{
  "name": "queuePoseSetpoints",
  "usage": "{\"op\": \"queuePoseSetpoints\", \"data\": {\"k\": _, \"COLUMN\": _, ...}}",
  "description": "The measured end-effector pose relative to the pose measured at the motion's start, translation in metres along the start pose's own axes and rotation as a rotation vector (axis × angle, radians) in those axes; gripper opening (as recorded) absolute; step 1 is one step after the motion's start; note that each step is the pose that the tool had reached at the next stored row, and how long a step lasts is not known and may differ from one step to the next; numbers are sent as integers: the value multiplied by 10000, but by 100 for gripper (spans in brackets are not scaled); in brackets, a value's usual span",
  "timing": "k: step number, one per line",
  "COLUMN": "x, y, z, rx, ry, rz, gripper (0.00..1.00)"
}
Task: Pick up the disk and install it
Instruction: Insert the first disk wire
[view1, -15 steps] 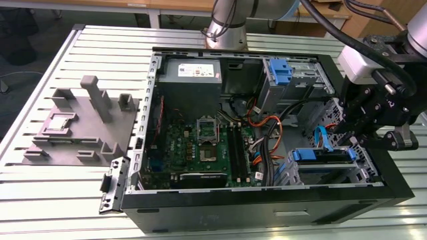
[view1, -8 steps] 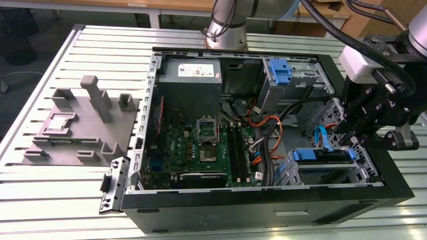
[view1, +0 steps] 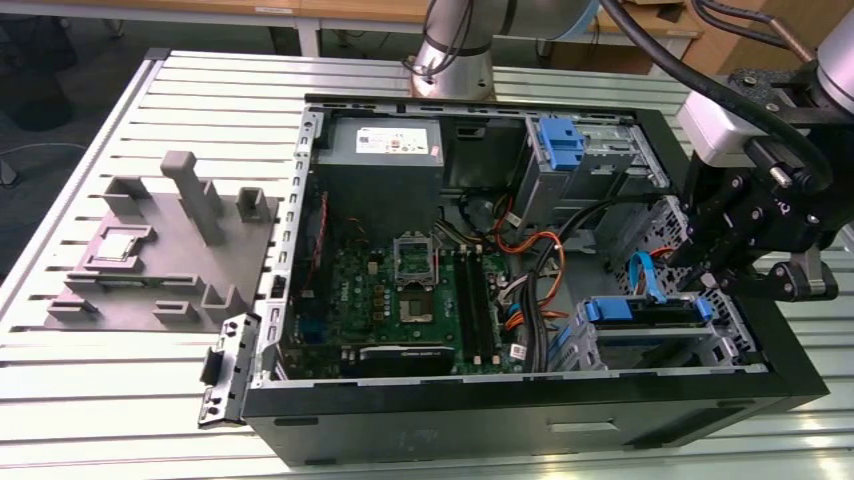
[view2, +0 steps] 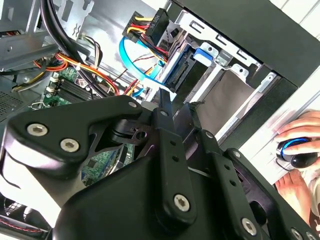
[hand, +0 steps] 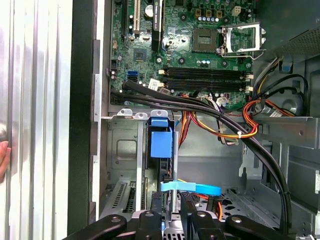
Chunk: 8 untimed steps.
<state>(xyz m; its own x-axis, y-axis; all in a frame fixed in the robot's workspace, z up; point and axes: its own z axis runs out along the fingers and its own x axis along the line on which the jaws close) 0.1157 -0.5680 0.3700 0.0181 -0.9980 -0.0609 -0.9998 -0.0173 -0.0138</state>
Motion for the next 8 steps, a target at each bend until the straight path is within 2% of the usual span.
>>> {"op": "queuePoseSetpoints", "data": {"k": 3, "x": 0, "y": -4, "z": 1, "rx": 0, "ry": 0, "rz": 1, "gripper": 29}}
{"op": "queuePoseSetpoints", "data": {"k": 8, "x": 1, "y": -54, "z": 3, "rx": -12, "ry": -1, "rz": 1, "gripper": 29}}
